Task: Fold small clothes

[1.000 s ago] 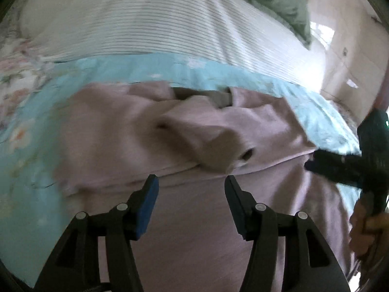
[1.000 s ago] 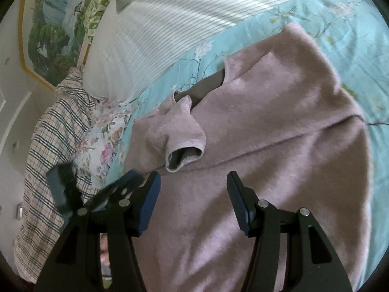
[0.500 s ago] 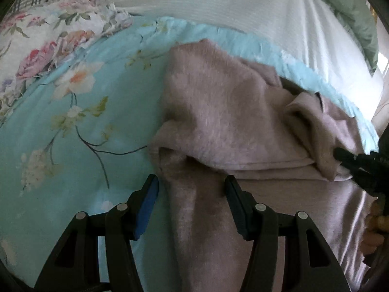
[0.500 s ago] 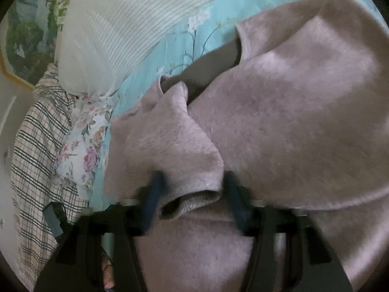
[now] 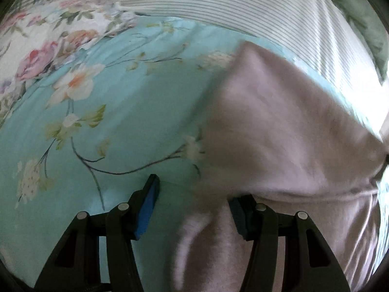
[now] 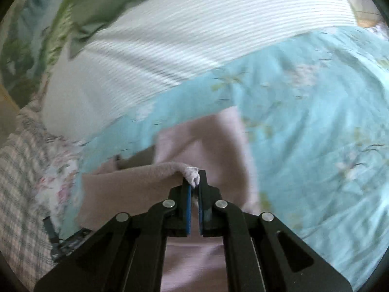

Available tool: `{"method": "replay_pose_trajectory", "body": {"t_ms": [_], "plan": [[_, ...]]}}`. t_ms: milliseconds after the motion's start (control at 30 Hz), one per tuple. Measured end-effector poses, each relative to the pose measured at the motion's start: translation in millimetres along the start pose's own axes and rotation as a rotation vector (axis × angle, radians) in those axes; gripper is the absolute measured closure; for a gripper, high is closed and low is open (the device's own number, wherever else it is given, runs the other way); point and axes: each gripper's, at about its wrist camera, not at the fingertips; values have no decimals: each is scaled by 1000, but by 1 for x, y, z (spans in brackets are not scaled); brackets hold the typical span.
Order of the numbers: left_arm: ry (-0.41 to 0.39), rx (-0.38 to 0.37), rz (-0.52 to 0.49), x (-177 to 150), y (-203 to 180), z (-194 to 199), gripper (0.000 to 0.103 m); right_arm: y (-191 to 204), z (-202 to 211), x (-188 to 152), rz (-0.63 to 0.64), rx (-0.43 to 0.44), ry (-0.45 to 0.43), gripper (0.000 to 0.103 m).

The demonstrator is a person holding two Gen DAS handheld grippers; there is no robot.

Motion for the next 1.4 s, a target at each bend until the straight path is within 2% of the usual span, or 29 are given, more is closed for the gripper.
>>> {"method": "replay_pose_trajectory", "body": {"t_ms": [33,200,367,400,467,500,533,567,600,700,767,833,900,1000,1067,1133,1200,1267,1367,1400], "plan": [[-8,13,12,0,2,1,51,-6,0,0,-2,1,6,98],[-50,47,73,-4,15,8,50,-4,-3,-11,7,28,40,98],[-51,32,101,-7,24,7,49,4,-22,-21,57,-84,107,97],[-54,34,96,-9,23,7,49,8,-20,-21,78,-129,101,96],[-69,40,92,-12,21,8,49,25,-9,-20,121,-159,53,91],[-76,40,94,-13,21,9,48,39,0,-20,150,-137,16,79],[-85,38,101,-15,22,9,48,50,5,-20,174,-103,-7,53],[-89,35,106,-16,23,10,47,67,8,-20,203,-57,-25,39],[-98,28,117,-17,25,11,47,87,7,-21,235,7,-30,20],[-107,11,132,-19,28,12,46,146,-15,-24,326,119,31,18],[-110,3,138,-19,29,11,45,175,-29,-26,363,113,22,18],[-113,-4,140,-20,28,12,45,206,-52,-25,392,175,54,18],[-118,-13,144,-20,29,12,44,238,-98,-24,397,314,196,18],[-128,-30,160,-22,32,13,44,267,-171,-22,343,450,365,18],[-138,-39,169,-23,33,14,44,284,-208,-25,354,484,458,18],[-150,-47,179,-23,35,14,44,297,-257,-42,368,487,687,17],[-159,-51,183,-24,35,13,44,303,-279,-56,375,479,784,14],[-166,-57,191,-24,36,13,44,312,-289,-61,361,545,803,12],[-170,-83,209,-24,39,12,44,326,-285,-44,344,628,658,13],[-170,-91,215,-24,40,12,44,331,-282,-41,389,624,627,14]]}}
Point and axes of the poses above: each gripper's, at about its wrist camera, not at the fingertips, and z roughly against the way its jaws point, y to its left, x to its top, and after that the axes turned 6 degrees about -y, right-handed
